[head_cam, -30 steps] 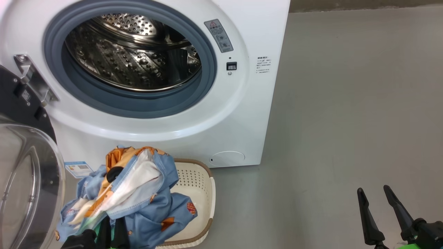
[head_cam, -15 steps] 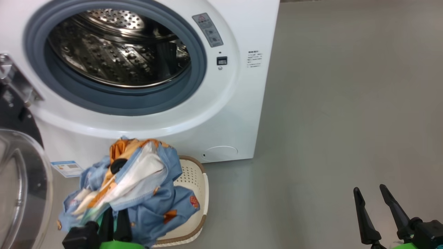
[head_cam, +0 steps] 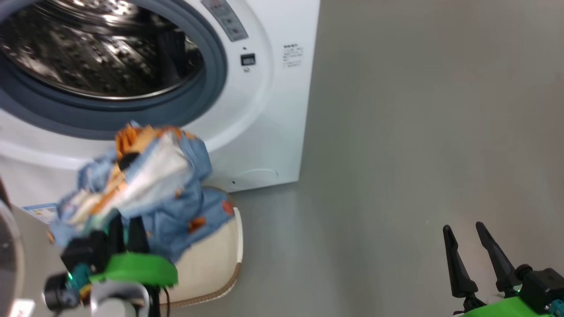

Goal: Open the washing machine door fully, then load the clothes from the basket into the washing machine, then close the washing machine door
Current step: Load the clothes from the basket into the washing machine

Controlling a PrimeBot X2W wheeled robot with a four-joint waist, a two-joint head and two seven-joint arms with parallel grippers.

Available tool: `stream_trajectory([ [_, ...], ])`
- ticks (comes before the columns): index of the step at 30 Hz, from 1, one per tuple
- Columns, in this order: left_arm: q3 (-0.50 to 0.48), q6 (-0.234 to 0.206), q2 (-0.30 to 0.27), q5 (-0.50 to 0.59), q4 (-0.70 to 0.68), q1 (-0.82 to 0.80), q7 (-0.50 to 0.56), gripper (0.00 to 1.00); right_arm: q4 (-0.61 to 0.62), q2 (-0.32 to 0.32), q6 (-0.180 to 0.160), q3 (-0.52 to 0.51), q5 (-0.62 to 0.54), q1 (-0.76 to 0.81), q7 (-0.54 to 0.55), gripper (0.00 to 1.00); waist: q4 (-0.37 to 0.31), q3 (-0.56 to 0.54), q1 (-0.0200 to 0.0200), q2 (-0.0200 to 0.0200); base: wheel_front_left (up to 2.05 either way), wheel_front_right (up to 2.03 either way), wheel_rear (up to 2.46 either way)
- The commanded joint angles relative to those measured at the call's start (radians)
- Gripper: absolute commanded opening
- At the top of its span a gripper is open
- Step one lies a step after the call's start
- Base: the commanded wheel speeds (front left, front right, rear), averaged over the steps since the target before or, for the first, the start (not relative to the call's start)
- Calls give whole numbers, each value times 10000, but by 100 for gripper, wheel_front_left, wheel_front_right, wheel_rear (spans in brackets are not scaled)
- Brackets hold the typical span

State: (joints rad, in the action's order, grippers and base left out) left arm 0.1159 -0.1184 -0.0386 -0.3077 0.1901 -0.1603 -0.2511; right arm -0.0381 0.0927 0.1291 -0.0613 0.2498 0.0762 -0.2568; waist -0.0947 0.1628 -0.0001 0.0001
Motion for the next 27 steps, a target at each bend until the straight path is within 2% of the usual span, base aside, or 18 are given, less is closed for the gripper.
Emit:
stream_trajectory([
  [1, -456, 42, -144, 169, -109, -648, -107, 0, 196, 79, 16, 279, 65, -328, -49, 100, -340, 397, 1, -1, 0, 0, 0],
  [17, -1633, -32, -1102, 987, 2478, -4480, -107, 0, 6, 180, 16, 675, 498, -1137, -49, 100, -1262, 2147, 1, -1, 0, 0, 0],
  [27, -1572, -236, -1813, 1654, 4559, -7380, -107, 0, -98, 460, 16, 1174, 832, -1623, -49, 100, -1638, 3497, 1, -1, 0, 0, 0],
])
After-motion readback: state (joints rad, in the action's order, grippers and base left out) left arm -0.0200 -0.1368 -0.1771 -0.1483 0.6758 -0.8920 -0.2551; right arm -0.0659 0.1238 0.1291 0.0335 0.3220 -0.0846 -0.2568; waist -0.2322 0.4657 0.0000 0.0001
